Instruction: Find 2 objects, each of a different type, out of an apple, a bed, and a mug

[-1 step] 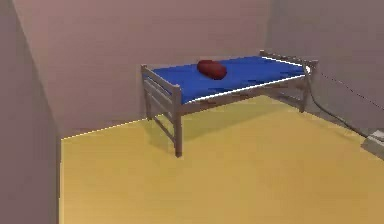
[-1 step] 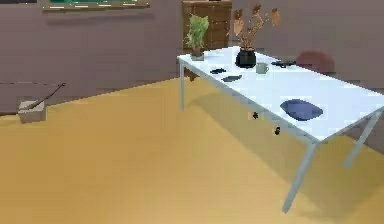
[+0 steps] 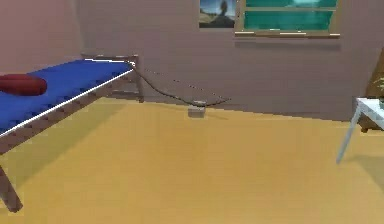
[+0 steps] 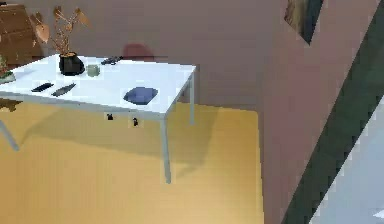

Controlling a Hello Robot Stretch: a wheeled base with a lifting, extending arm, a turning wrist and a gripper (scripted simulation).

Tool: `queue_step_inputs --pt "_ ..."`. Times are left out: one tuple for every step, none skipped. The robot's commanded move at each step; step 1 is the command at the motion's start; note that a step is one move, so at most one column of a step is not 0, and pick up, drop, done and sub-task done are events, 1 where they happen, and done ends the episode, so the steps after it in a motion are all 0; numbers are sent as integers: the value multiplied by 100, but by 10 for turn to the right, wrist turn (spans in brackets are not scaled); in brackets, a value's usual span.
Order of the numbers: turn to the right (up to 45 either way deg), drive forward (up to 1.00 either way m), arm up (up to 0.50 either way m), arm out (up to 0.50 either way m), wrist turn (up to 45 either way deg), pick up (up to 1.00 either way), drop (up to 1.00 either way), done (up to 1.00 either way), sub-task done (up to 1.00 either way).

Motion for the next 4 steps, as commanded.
queue_step_inputs --pt "120 0 0 0 0 0 0 0 0" --pt "0 30 0 0 0 0 0 0 0" --pt "-450 0 0 0 0 0 0 0 0" --pt "-420 0 0 0 0 0 0 0 0"
